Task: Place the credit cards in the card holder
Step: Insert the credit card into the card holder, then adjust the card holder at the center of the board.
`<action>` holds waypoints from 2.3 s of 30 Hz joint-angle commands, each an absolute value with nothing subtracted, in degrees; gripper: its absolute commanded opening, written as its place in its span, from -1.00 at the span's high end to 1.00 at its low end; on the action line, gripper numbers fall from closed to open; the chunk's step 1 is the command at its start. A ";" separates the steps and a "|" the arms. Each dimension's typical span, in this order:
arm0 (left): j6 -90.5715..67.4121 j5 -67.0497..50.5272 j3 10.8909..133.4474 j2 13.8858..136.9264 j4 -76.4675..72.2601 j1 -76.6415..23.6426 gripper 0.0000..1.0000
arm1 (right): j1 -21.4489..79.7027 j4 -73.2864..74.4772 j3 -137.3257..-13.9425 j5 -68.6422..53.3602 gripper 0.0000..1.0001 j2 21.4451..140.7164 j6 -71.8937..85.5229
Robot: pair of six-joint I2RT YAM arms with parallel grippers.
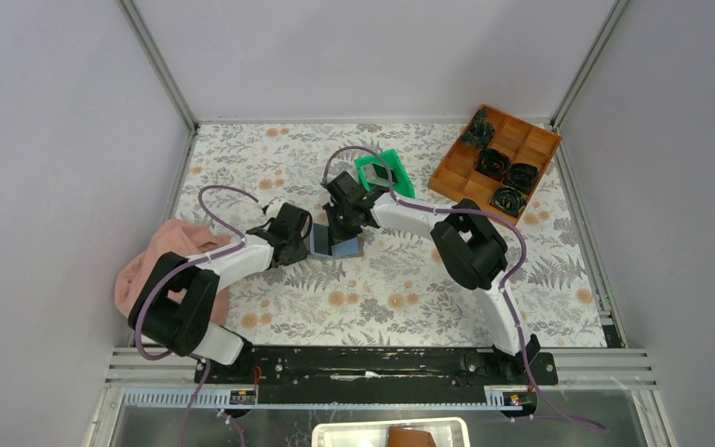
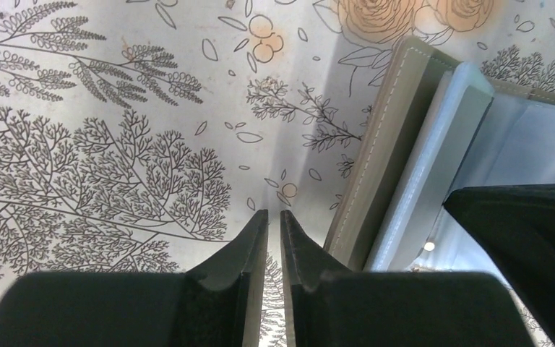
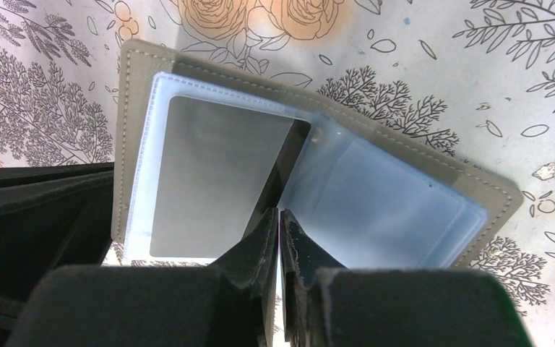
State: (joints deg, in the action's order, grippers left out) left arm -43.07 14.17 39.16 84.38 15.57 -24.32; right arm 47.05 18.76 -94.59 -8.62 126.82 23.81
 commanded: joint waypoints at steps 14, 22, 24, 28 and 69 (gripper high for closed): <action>-41.10 11.14 37.69 89.76 15.29 -23.99 0.64 | 48.16 13.34 -95.01 -11.53 0.78 126.81 26.56; -41.02 11.58 37.96 90.51 15.54 -24.02 0.64 | 48.16 17.05 -96.04 -5.10 0.78 126.40 23.94; -41.04 11.58 38.05 90.64 15.47 -23.99 0.64 | 48.16 18.10 -96.70 -3.34 0.78 126.58 23.04; -41.04 11.63 38.07 90.67 15.49 -23.99 0.64 | 48.13 18.56 -96.86 -1.16 0.79 126.54 22.13; -41.46 13.15 39.64 85.80 19.77 -23.42 0.58 | 48.16 19.25 -97.45 -1.42 0.78 125.81 19.83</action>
State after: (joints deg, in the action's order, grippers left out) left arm -41.01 12.84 41.60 87.68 12.51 -23.88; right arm 47.53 18.92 -98.59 -3.62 129.38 20.93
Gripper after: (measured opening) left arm 0.198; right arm 0.106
